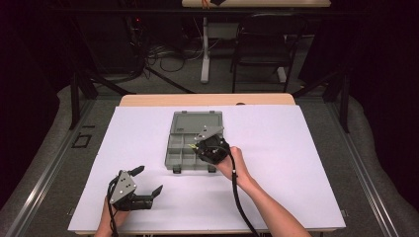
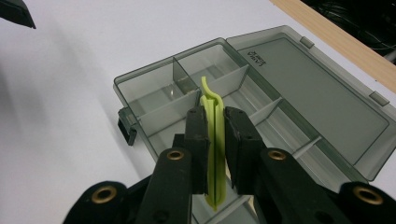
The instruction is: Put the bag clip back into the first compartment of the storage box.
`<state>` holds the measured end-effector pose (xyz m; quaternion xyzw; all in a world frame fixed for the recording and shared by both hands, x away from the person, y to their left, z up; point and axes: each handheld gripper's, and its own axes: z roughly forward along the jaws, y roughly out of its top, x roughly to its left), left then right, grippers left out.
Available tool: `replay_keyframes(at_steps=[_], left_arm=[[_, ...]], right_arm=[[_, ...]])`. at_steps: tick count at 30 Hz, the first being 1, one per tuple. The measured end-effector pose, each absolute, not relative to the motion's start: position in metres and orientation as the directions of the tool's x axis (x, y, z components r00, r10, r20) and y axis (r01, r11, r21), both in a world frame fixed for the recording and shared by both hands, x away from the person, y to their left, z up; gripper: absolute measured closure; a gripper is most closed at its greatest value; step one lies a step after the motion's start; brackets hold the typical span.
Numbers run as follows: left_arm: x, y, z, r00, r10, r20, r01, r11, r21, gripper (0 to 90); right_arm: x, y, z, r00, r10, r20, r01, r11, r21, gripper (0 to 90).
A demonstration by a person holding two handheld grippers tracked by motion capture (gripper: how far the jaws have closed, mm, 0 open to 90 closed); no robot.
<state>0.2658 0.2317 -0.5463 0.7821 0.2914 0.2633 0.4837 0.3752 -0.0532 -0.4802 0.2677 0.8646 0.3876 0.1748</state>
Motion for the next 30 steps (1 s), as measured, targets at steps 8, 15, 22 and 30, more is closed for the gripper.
replay_keyframes(at_steps=[8,15,22,30], left_arm=[[0.266,0.231,-0.546,0.691,0.711,0.129,0.202,-0.361,0.910,9.9],[0.266,0.232,-0.546,0.688,0.715,0.125,0.205,-0.356,0.912,9.9],[0.266,0.232,-0.546,0.689,0.713,0.125,0.204,-0.357,0.911,9.9],[0.267,0.233,-0.546,0.689,0.715,0.118,0.207,-0.350,0.914,9.9]], right_arm=[[0.381,-0.048,-0.479,-0.800,0.592,-0.098,0.325,0.565,0.758,80.3],[0.387,-0.044,-0.479,-0.802,0.591,-0.092,0.332,0.568,0.753,80.4],[0.394,-0.040,-0.475,-0.802,0.590,-0.091,0.330,0.565,0.756,80.3],[0.403,-0.035,-0.473,-0.797,0.598,-0.087,0.343,0.566,0.750,80.4]])
